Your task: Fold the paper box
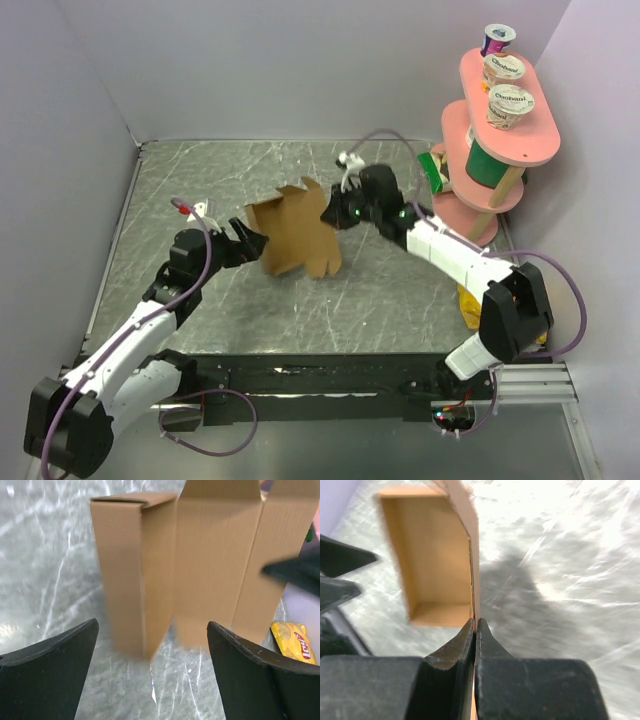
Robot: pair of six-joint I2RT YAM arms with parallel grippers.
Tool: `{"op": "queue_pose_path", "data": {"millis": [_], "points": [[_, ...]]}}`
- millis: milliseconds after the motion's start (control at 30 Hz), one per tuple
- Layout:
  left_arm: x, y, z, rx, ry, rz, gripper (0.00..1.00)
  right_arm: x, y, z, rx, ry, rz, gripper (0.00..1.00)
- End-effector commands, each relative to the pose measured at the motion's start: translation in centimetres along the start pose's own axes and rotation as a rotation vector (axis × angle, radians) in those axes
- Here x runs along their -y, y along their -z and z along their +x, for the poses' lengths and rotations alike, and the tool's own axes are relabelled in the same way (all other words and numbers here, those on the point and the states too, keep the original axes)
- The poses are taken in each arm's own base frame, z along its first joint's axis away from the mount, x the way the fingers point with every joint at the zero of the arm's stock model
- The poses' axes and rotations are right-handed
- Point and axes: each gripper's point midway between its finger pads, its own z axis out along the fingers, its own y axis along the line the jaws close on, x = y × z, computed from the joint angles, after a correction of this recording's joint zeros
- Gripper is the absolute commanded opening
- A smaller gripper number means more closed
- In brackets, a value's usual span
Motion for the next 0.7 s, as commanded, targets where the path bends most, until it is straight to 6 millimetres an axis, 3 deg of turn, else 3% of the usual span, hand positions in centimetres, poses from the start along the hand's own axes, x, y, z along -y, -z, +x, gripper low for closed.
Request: {"op": "queue_pose_path", "data": {"millis": [0, 33, 100, 233, 367, 400, 500, 667], "points": [[1.1, 1.4, -2.2, 0.064, -0.092, 0.033, 0.96, 3.1, 2.0, 1.7, -0.297, 0.290, 0.090, 0.03], [1.1, 1.6, -2.3, 0.071, -0.092, 0.033, 0.96, 2.9, 2.4, 0.7, -0.317, 0.321, 0.097, 0.03], [1.6, 2.2, -2.7, 0.099, -0.102, 0.062, 0.96, 3.5, 2.1, 0.7, -0.372, 0.383, 0.098, 0.03], [2.2, 2.2, -3.4, 0.144, -0.144, 0.100, 0.98, 2.8, 2.5, -0.7, -0.419, 0.501, 0.065, 0.03], [3.4, 0.4, -3.2, 0.136, -0.220, 0.190, 0.97, 3.2, 2.2, 0.0, -0.504, 0.558, 0.058, 0.00], [4.7, 0.2, -3.6, 0.155, -0.257, 0.260, 0.95, 3.2, 2.1, -0.1, -0.509, 0.564, 0.060, 0.00], [4.6, -1.4, -2.7, 0.132, -0.309, 0.284, 0.90, 3.0, 1.7, 0.6, -0.548, 0.583, 0.052, 0.00], [5.3, -3.2, -2.9, 0.169, -0.397, 0.294, 0.87, 2.1, 0.9, 1.0, -0.560, 0.614, 0.031, 0.00]]}}
